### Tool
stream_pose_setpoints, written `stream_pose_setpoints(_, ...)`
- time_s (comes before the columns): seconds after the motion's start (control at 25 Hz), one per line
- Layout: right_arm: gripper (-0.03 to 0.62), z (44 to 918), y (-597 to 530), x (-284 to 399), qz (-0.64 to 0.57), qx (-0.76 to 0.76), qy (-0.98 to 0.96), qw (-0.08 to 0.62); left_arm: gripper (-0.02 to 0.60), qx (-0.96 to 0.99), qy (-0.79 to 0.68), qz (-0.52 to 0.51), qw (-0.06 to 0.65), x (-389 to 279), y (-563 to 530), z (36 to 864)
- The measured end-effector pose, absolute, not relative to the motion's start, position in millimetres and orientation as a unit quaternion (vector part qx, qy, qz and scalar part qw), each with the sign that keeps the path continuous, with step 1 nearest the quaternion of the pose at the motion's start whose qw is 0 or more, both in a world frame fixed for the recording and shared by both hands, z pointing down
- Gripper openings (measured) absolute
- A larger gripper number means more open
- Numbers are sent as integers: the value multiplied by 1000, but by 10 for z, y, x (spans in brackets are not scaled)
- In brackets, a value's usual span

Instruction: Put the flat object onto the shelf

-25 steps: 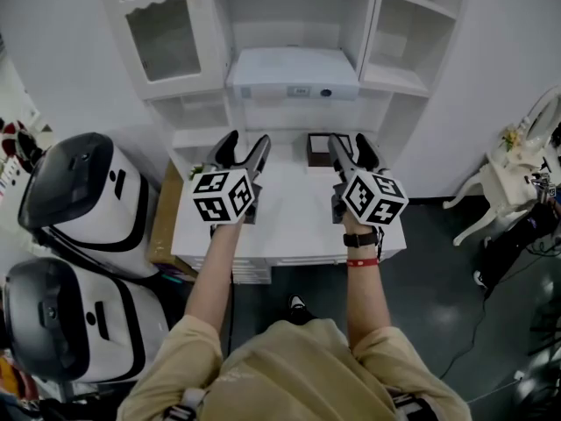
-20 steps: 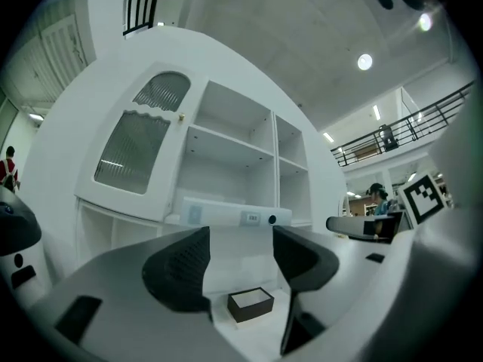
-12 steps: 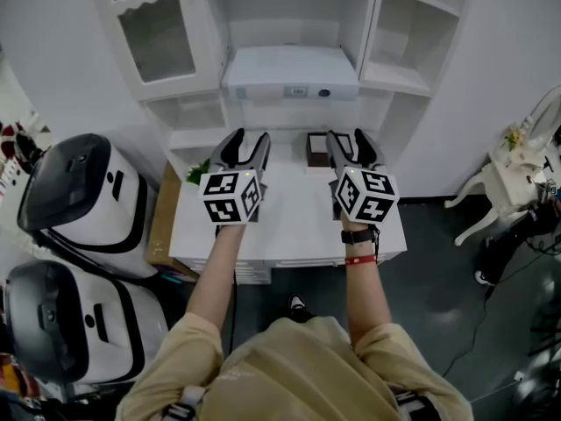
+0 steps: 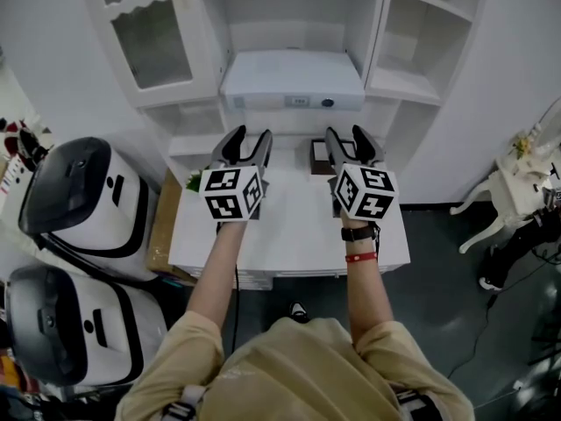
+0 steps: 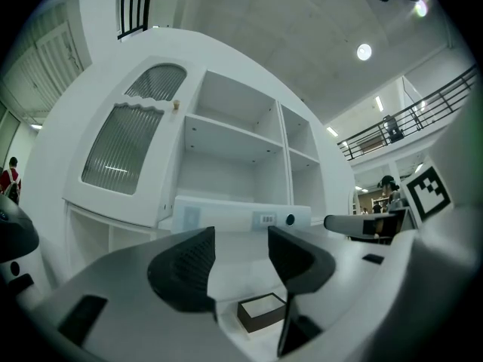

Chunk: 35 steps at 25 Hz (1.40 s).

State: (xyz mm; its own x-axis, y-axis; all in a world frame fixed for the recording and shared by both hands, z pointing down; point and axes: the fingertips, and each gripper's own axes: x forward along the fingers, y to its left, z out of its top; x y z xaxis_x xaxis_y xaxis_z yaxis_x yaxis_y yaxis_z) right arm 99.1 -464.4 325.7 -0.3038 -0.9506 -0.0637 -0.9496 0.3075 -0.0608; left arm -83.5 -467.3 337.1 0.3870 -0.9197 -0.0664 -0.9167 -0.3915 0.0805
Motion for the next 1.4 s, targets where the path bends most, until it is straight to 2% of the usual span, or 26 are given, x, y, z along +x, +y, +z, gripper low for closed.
stream_pose_setpoints(1.4, 247, 3189, -5724, 1076, 12, -570, 820, 46, 235, 822, -565, -66, 29, -678, -5795, 3386)
